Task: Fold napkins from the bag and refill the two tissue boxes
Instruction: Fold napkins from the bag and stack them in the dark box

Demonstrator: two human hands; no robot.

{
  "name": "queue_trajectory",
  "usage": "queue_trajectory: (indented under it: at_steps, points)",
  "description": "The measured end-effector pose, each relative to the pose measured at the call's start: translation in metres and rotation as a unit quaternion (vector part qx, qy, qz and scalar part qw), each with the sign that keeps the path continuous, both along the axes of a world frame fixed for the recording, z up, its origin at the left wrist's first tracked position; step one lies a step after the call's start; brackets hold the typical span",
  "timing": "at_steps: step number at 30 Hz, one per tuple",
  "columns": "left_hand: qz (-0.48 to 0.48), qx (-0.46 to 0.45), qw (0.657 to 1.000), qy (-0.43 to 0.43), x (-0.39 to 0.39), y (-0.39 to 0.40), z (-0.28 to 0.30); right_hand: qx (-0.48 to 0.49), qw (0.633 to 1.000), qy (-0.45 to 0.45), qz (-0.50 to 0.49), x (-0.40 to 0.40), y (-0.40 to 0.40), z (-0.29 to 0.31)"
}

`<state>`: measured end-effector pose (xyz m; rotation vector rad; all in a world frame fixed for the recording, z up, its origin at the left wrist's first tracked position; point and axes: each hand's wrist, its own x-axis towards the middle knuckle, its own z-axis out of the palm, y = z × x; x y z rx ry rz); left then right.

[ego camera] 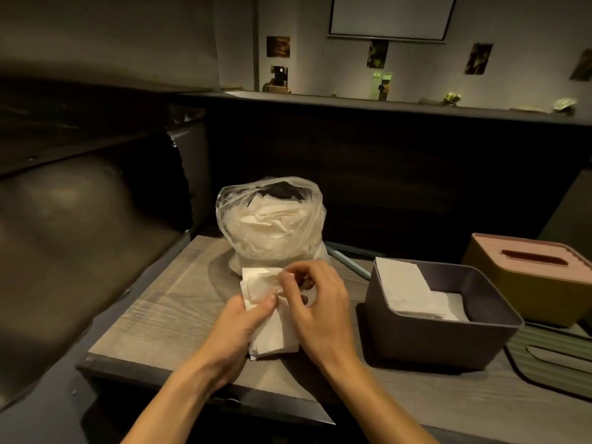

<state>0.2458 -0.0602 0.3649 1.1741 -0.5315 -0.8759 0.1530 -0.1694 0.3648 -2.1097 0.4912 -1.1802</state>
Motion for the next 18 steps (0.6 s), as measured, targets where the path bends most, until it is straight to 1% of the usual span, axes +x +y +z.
queue_trajectory:
  at_steps: [3, 7, 10, 14, 18]
  points:
    - [0.019, -0.013, 1.0, 0.018, 0.003, 0.002, 0.002, -0.053, 0.999, 0.002, -0.01, 0.012, -0.006, 0.024]
    - [0.029, -0.009, 0.999, 0.016, 0.006, 0.002, 0.004, -0.118, 0.991, 0.036, -0.043, 0.035, -0.022, 0.054]
    - [0.037, 0.003, 0.999, 0.017, 0.008, 0.003, 0.002, -0.152, 0.983, 0.063, -0.078, 0.049, -0.033, 0.063]
    - [0.042, 0.017, 0.999, 0.022, 0.009, 0.002, 0.0, -0.201, 0.963, 0.137, -0.116, 0.06, -0.044, 0.074]
    - [0.041, 0.02, 0.999, 0.023, 0.01, 0.003, -0.003, -0.205, 0.946, 0.217, -0.127, 0.075, -0.049, 0.09]
